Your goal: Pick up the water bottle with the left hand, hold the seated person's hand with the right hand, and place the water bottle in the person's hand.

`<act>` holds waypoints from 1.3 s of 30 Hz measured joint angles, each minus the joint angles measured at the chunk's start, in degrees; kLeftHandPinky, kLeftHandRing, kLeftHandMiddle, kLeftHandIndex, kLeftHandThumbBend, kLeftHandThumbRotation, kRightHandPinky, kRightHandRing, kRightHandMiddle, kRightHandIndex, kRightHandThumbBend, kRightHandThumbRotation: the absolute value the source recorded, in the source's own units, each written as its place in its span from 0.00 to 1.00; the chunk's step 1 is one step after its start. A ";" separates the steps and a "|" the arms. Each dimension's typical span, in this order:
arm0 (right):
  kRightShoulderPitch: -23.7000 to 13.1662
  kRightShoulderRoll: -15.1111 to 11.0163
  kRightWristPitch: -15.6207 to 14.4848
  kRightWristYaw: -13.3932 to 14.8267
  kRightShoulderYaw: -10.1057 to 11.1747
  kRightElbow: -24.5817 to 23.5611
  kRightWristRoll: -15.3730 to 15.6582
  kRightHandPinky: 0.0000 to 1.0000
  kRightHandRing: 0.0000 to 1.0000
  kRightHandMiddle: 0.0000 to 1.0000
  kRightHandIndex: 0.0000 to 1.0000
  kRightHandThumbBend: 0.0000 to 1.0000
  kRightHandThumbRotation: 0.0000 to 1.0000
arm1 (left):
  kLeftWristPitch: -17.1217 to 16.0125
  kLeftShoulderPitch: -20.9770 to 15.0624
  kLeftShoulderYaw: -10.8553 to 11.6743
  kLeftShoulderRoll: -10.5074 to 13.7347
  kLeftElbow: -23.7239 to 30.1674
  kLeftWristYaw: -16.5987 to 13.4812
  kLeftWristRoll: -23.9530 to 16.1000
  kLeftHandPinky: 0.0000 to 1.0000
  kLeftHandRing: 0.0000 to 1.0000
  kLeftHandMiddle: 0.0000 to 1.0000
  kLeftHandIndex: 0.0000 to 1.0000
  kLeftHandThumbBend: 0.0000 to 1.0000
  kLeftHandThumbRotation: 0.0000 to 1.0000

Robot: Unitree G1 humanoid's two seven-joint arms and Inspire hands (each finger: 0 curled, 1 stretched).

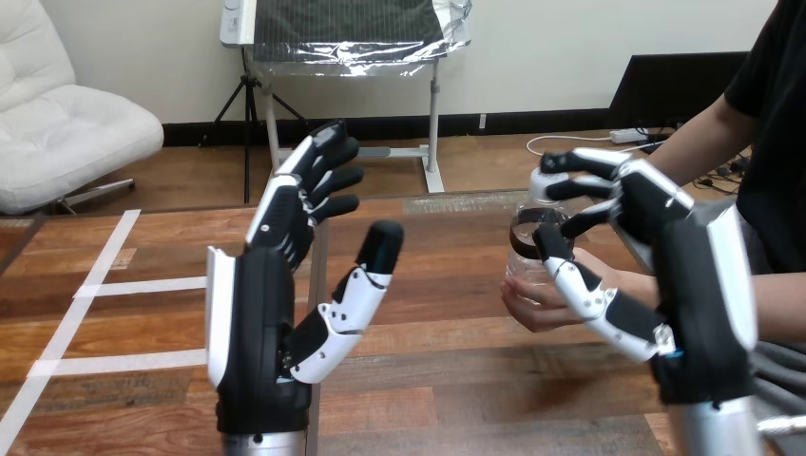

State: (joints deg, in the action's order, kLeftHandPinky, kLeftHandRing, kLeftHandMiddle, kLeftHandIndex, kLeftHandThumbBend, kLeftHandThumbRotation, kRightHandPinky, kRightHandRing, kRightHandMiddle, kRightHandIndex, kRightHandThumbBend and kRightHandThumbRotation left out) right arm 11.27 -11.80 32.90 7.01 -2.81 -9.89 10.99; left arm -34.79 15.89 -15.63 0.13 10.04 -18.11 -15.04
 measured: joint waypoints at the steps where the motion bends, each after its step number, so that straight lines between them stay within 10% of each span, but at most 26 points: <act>1: 0.00 0.29 0.44 -0.03 -0.10 0.53 0.03 0.49 0.67 0.74 0.68 0.26 0.00 | -0.03 0.05 0.00 0.07 0.00 -0.17 -0.10 0.71 0.78 0.81 0.83 0.45 0.56; 39: -0.12 3.03 9.43 0.36 -0.35 9.73 2.38 0.53 0.65 0.70 0.67 0.26 0.04 | -2.72 8.59 -2.44 4.54 -0.03 -3.33 -0.65 0.66 0.75 0.78 0.80 0.45 0.50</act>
State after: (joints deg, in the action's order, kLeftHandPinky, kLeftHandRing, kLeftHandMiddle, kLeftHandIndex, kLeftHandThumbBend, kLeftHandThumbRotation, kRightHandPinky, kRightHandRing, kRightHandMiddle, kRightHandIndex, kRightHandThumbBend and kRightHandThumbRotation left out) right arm 11.14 -8.77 42.33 7.38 -3.16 -0.16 13.37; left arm -37.51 24.48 -18.07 4.67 10.01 -21.44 -15.69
